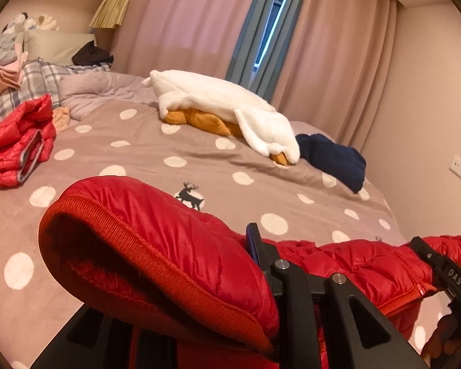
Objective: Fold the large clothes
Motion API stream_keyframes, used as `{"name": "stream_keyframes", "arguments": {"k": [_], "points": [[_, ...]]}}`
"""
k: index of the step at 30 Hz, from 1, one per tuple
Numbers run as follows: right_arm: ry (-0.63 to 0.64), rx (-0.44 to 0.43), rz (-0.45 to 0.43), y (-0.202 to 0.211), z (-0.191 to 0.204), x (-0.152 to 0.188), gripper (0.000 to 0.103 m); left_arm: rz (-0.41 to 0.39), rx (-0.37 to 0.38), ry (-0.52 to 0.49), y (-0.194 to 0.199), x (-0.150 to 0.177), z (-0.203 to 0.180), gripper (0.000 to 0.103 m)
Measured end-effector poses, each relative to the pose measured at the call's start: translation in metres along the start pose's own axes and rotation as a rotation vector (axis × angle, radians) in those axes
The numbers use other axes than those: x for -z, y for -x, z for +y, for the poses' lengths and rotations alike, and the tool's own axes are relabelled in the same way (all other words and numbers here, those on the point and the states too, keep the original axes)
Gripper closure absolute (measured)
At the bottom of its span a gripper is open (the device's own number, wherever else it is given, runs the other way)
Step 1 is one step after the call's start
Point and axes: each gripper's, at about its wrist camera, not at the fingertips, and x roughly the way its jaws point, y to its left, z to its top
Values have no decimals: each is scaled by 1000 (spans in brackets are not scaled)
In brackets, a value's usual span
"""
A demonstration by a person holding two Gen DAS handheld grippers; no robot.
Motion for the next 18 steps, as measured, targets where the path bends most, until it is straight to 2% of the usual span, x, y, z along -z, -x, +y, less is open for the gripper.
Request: {"name": "stream_keyframes", "arguments": {"k": [8, 18], "points": [[-9, 6, 9, -15, -1, -6, 88, -2, 2, -9, -11, -8, -3, 80], [-51, 13, 37, -36, -6, -11, 87, 39, 2, -3, -37, -19, -5, 80]]}}
